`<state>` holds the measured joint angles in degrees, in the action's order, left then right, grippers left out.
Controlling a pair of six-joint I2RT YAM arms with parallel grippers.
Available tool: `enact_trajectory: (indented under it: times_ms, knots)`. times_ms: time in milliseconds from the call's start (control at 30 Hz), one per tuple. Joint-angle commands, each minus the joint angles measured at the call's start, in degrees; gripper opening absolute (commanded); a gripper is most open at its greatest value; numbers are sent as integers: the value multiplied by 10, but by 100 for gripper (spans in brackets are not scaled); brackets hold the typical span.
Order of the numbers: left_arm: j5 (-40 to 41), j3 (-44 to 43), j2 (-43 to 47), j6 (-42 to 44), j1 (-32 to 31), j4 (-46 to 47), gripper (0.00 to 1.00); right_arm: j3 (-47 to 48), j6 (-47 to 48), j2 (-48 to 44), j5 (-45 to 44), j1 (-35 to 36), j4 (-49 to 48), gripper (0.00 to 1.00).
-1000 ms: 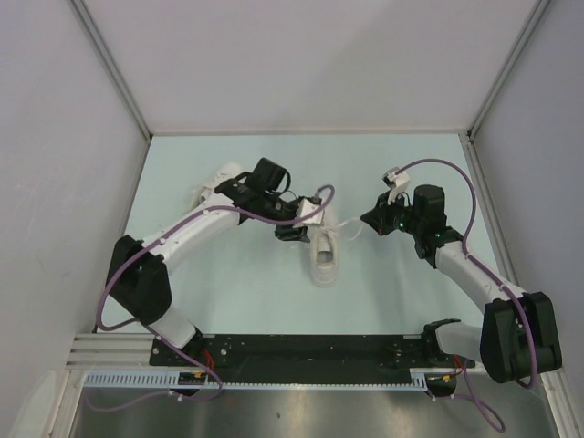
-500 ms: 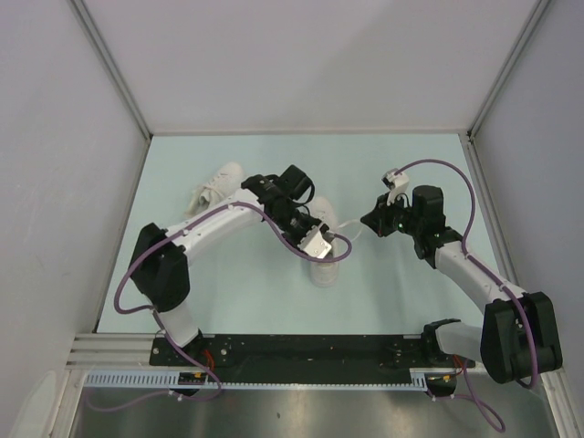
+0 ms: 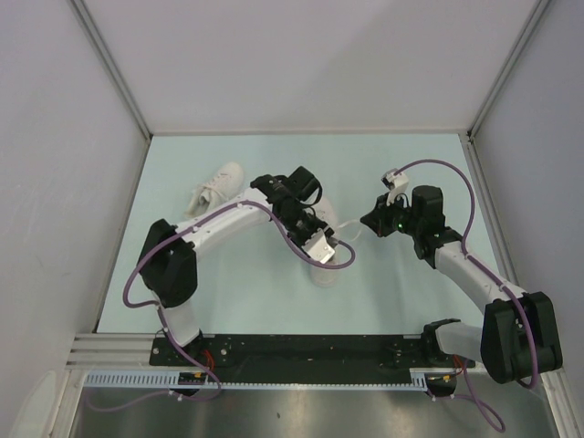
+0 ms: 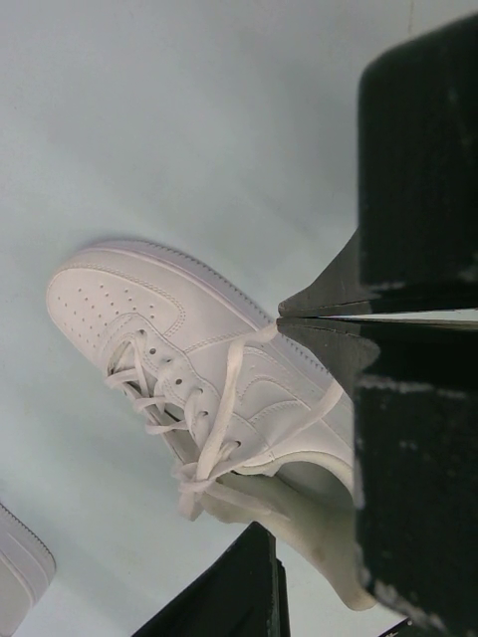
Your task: Tie the shoes
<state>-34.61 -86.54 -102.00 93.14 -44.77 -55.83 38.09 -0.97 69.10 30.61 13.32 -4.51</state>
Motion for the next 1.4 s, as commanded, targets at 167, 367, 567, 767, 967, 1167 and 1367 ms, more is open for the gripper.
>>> enact_trajectory:
  times_ms: [167, 367, 567, 767, 967, 1167, 1367]
  knots:
    - [4, -28, -24, 36, -10, 5, 44, 23, 7, -7, -5, 2, -8, 0]
    - [36, -25, -36, 35, -18, 15, 43, 23, 5, -6, -4, 1, -6, 0]
    - [56, -44, -63, 42, -22, -19, 31, 23, 7, -6, -6, -2, -6, 0]
    - [53, -40, -56, 52, -22, -38, 15, 24, 8, -5, -6, -4, -7, 0]
    - [14, -29, -18, 3, -14, -7, 0, 23, 8, -6, -5, -3, -9, 0]
    - [-34, -7, 30, -81, 13, 24, 0, 23, 4, -6, -4, 3, -13, 0]
    - [-43, 38, 80, -134, 39, 29, 0, 23, -2, -1, -8, 21, -29, 0]
